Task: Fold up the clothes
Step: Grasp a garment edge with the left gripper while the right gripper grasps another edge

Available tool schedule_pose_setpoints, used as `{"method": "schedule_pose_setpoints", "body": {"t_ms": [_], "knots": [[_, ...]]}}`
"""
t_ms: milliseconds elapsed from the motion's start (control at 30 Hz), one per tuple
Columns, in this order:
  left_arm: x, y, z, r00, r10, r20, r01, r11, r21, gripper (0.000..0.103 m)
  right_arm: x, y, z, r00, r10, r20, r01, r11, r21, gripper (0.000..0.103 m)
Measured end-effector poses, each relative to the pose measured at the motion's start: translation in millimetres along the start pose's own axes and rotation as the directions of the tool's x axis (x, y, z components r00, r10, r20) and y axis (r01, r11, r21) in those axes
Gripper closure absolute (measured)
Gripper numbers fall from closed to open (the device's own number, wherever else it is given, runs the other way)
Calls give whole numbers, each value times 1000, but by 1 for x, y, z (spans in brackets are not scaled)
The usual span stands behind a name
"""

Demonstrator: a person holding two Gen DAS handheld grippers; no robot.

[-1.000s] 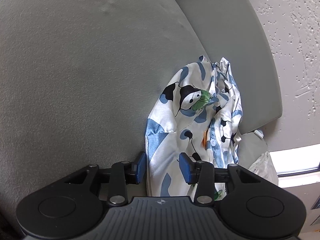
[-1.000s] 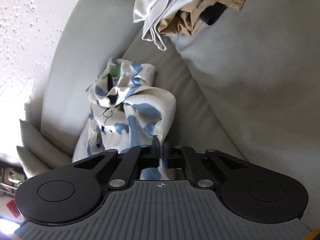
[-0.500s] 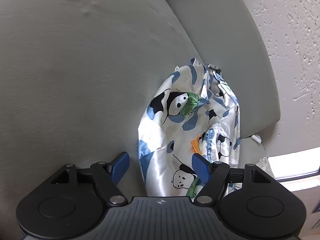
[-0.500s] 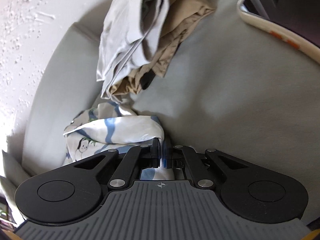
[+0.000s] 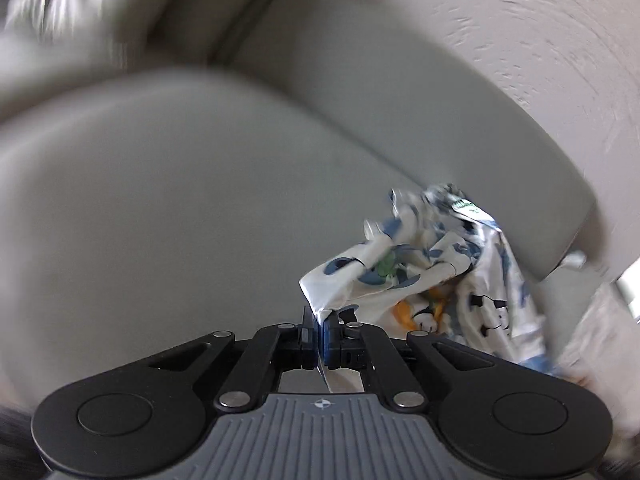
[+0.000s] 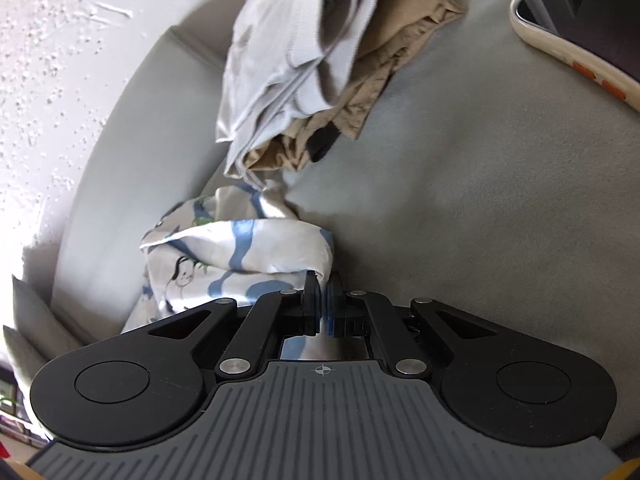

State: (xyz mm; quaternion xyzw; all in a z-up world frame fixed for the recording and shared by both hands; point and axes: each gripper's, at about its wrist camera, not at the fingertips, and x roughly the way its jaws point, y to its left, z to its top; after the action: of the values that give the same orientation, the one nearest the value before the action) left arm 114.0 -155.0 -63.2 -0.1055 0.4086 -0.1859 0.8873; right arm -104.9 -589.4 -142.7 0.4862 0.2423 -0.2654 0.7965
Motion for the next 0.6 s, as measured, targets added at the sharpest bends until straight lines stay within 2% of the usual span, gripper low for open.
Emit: {"method": "schedule_pose_setpoints", "body": {"t_ms": [33,133,200,233,267,300,400,433,467,567,600], "knots": [[-14,-4,3,999,28,24,-29,998,60,102,-1,1,-2,1000,0,-9,0,1000,-8,100],[-15,-20,8,999,42,-21,-38,984,174,101,-4,4,-9,999,1,-35,-2,999,-34,100],[5,-40,9,998,5,-69,12,969,248,83,-6,6,-14,999,1,-52,-3,999,-51,100],[16,-50,7,994,-17,-108,45,964,262,61,-7,7,-16,998,1,-61,-4,998,-59,100],[27,-60,6,988,-38,-148,78,958,275,54,-8,8,-19,998,0,-70,-5,998,-67,100],[38,-70,5,981,-58,-187,111,952,285,56,-9,9,-21,997,0,-78,-6,997,-76,100],[20,-60,-1,968,-174,-178,197,973,122,47,-12,8,-21,997,11,-73,-18,996,-93,100],[9,-52,-2,965,-215,-151,231,968,95,39,-12,7,-20,997,15,-70,-22,995,-98,100],[-1,-44,-2,959,-255,-122,265,962,70,39,-13,6,-20,998,19,-67,-26,994,-103,100],[-21,-15,5,961,-275,-43,276,961,22,40,-16,5,-19,998,31,-59,-38,992,-120,99],[-25,-5,8,965,-260,-28,260,966,13,40,-17,4,-19,998,35,-56,-42,991,-125,99]]}}
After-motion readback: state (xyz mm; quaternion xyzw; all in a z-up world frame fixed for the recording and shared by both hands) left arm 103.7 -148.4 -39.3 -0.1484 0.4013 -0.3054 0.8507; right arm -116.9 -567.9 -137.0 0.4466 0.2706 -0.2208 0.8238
